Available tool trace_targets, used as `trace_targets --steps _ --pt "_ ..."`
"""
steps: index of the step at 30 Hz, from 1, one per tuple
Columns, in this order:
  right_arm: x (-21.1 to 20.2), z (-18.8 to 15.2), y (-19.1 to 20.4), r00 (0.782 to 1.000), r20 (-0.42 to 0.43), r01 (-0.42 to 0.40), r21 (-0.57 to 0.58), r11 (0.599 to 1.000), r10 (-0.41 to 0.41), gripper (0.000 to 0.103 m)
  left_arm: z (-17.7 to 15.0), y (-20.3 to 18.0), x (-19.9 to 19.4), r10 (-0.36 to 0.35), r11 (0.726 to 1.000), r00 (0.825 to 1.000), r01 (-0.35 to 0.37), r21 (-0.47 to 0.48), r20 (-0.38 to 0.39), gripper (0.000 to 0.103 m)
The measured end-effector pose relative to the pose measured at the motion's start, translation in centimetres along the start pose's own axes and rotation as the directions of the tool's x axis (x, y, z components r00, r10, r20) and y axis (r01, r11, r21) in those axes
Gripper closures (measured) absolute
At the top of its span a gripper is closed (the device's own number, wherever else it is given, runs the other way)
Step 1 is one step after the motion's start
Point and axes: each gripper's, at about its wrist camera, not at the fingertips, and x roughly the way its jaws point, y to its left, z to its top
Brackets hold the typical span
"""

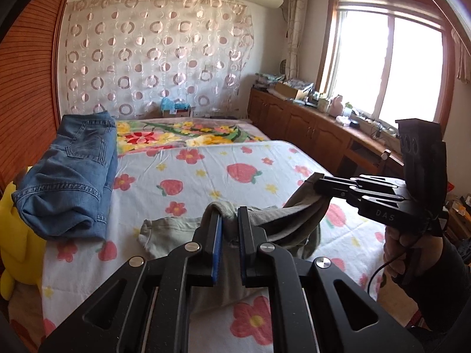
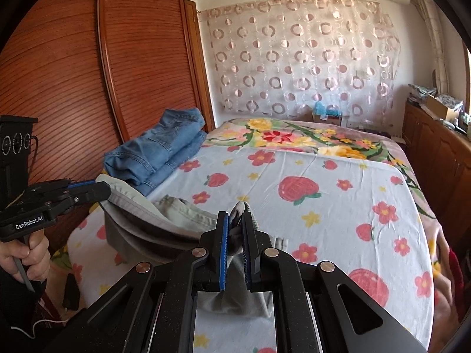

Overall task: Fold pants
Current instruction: 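Open the left tool off the shorts while the right tool releases its edge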

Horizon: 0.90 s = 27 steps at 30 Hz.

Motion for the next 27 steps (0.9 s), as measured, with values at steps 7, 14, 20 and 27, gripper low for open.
trace_targets --steps 7,14,20,27 --pt "3.0 -0.7 0.0 0.998 -0.065 0.001 0.005 1.0 -0.001 0.094 -1.4 1.0 2.1 0.03 0.999 0.998 -0.031 -0.022 -0.06 0.093" --pt "4.6 0.0 -0.2 0.996 -0.088 -0.002 0.009 1.0 0.003 0.094 -2.0 1.3 2.8 0.056 0.998 0.995 -0.058 -0.03 -0.085 0.069" --pt "4.7 -0.3 -0.2 0.996 -0.087 -0.001 0.007 1.0 0.002 0.094 -2.8 1.7 2.6 0.071 0.997 0.994 -0.074 -0.024 -0.084 0.029" --pt "4.8 -0.1 -0.4 0.998 -0.066 0.001 0.002 1.0 0.0 0.094 -4.1 2.5 2.7 0.072 0.996 0.992 -0.078 -0.046 -0.106 0.022"
